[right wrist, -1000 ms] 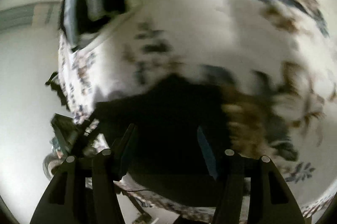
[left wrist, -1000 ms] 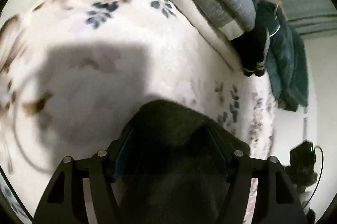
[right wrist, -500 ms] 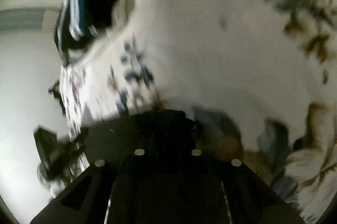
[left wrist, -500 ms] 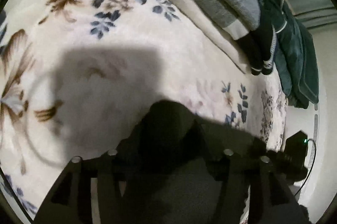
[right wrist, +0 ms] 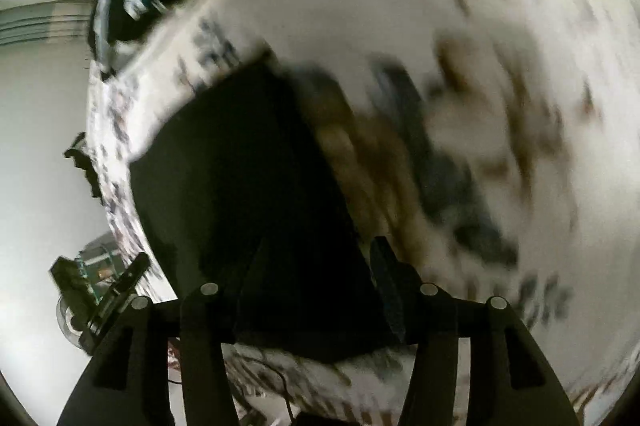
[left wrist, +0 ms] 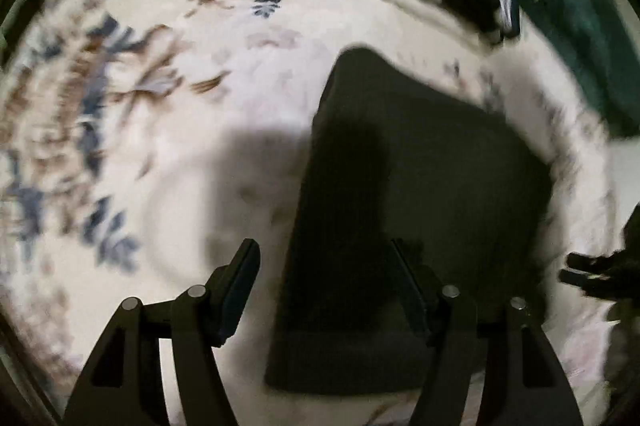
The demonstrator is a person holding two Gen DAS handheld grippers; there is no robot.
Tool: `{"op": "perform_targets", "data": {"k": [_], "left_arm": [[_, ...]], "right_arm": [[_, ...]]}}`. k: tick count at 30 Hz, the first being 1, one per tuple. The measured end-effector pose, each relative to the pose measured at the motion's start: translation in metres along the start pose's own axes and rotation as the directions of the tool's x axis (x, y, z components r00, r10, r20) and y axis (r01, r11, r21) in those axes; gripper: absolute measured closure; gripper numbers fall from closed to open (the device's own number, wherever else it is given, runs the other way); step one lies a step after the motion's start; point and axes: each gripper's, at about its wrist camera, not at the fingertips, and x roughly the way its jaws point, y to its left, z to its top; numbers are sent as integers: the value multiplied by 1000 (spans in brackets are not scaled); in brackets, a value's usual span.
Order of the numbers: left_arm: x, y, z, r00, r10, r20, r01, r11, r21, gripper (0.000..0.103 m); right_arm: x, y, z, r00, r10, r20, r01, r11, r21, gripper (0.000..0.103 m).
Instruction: Fold small clothes
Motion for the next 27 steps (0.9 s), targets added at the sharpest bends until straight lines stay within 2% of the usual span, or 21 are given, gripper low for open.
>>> {"op": "perform_targets", "data": {"k": [1,3,6,8,9,10,13,18,20,22,23,24,25,26,27], "left_arm": [[-4,-7,-9,1000,28,0,-28,999,16,40],[-12,-22,-28,999,29,-14,-29,999,41,40],[-19,-47,-45,999,23,-39,-20,997,74,39],[-26,-60,-52,999,7,-41,-3,996,89,39],[-29,-65,-55,999,2,-40,2,996,92,39],[-32,-70,-57,999,-11,-38,15,995,96,39],[-36,-81,-58,999,-31,-38,35,994,105,39],[-35,-85,-53,997,-55,-45,59,993,101,40],[-34,-83,-53,998,-52,-44,56,994,98,40],[-31,-76,-50,996,-71,-54,75,994,74,39],[-29,-67,-46,993,-103,-59,105,994,42,39],[-26,-57,-41,988,-141,-62,142,990,6,39],[-22,-44,-36,979,-194,-64,191,980,-47,39],[-14,-22,-29,958,-282,-59,272,952,-142,39],[-6,-4,-23,942,-331,-50,315,926,-209,27]], "right_arm": [[10,-6,-10,1000,-9,-30,9,1000,18,47],[31,-14,-24,997,-18,-75,22,998,59,47],[56,-16,-42,992,37,-124,-26,995,92,48],[55,-11,-52,996,34,-81,-28,996,80,58],[55,-7,-57,998,16,-61,-12,998,66,76],[53,-8,-61,999,13,-51,-10,998,68,86],[42,-8,-70,1000,27,12,-28,996,85,91],[21,-13,-82,996,20,83,-28,995,98,91],[32,-20,-82,999,10,45,-15,994,106,91],[45,-22,-76,999,34,3,-34,994,99,89],[47,-22,-73,999,48,-6,-48,995,93,88],[46,-25,-67,997,71,-22,-69,994,89,80],[44,-29,-63,996,86,-30,-83,993,88,58],[41,-34,-58,994,103,-25,-101,991,88,43],[37,-39,-50,992,128,-4,-127,988,87,30]]}}
